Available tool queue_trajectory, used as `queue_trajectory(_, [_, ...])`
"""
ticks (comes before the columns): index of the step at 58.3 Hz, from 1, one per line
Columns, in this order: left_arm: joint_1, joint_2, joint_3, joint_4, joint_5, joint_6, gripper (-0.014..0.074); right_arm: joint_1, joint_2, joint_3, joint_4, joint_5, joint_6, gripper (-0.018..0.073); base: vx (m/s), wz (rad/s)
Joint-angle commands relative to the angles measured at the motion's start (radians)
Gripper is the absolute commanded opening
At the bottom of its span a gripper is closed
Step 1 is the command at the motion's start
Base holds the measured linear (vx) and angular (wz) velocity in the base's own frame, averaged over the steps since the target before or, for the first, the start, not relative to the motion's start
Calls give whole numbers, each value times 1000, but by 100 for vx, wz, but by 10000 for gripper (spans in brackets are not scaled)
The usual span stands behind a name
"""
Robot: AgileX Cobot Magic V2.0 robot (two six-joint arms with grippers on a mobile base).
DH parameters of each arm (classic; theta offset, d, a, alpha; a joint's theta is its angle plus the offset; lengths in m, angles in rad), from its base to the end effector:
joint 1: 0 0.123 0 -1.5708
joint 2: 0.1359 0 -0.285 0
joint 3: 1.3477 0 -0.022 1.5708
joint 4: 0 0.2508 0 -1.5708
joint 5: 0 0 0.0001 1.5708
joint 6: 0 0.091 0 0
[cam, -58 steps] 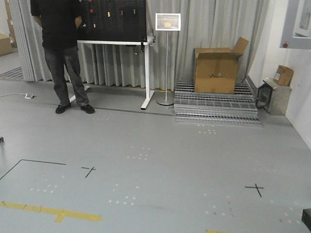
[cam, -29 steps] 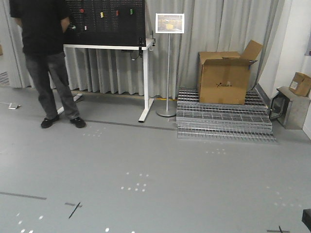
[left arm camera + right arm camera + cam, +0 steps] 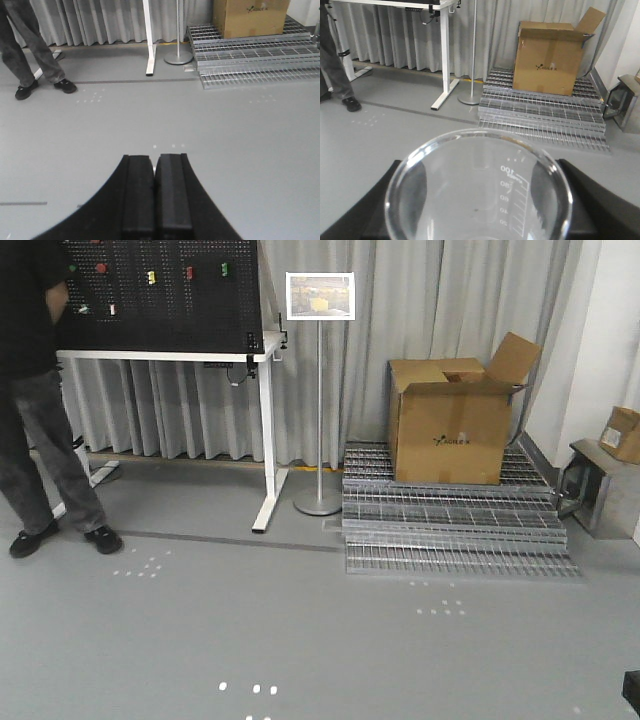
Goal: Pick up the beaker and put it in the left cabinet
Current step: 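Drive the base to the grey cabinet holding the beaker in the right gripper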
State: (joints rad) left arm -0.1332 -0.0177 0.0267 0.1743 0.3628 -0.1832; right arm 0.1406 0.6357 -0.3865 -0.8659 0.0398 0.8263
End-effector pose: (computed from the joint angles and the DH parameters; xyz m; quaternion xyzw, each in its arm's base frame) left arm 0.0529 -0.0014 0.1730 0.0267 0.7981 -0.0215 0.6015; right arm 0.1352 0.0163 0.2859 -0.0595 0.7680 0.0206 0.6374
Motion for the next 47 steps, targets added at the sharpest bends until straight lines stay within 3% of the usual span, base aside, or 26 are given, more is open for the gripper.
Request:
queue_trajectory(1, [1,-11,-12,0,-75,-4,4,-1,0,-32,-12,-55,-10,-4,75,-4])
queue_trajectory(25, [1,-11,-12,0,-75,-4,4,-1,0,-32,-12,-55,-10,-4,73,-12])
queue_trajectory(47, [1,-11,-12,0,-75,-4,4,-1,0,-32,-12,-54,-10,-4,68,-50])
